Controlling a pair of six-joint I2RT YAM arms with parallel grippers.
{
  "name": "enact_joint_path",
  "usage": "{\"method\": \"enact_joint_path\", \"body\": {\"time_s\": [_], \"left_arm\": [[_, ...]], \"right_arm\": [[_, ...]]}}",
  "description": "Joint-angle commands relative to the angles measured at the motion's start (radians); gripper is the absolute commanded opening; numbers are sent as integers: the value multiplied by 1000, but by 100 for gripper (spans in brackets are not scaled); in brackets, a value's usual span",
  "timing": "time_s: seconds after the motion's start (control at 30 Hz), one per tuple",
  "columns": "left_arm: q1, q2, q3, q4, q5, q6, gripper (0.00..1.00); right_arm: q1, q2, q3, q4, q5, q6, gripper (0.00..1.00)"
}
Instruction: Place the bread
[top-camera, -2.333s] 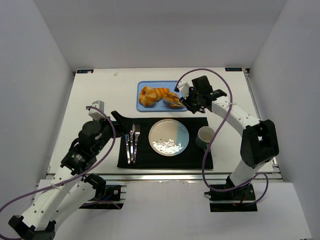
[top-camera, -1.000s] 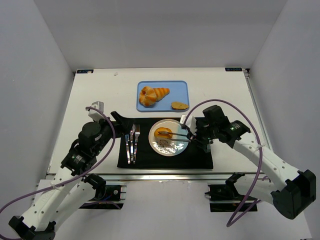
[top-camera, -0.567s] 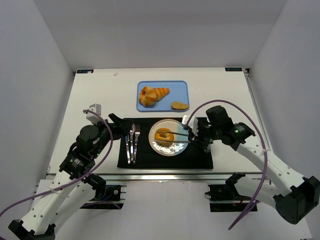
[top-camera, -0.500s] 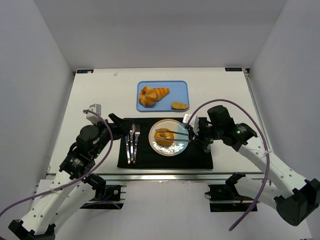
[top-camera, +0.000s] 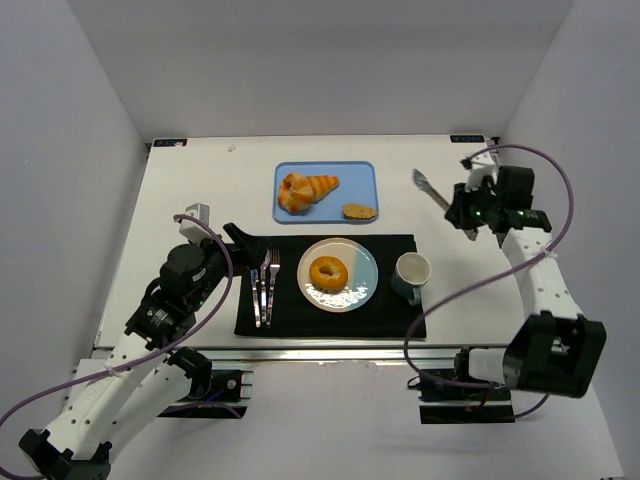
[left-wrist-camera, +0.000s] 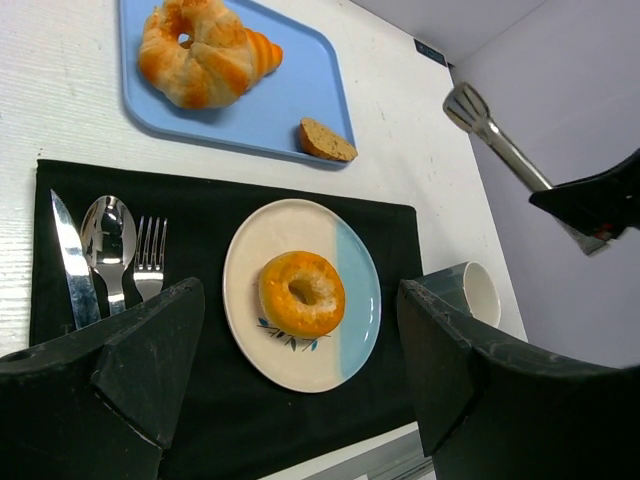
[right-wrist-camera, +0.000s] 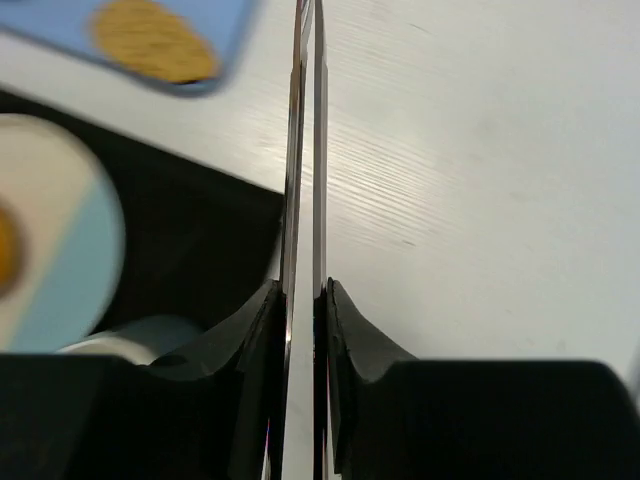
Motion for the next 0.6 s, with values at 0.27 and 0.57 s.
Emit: {"method": "enact_joint_path", "body": {"time_s": [0.27, 0.57], "left_arm": [[2, 4, -14, 48, 8, 8, 88], [0, 24, -10, 49, 21, 14, 88]], "right_arm": [[-250, 154, -310, 310, 152, -5, 36], [-256, 254, -324, 229, 161, -89, 72]]}}
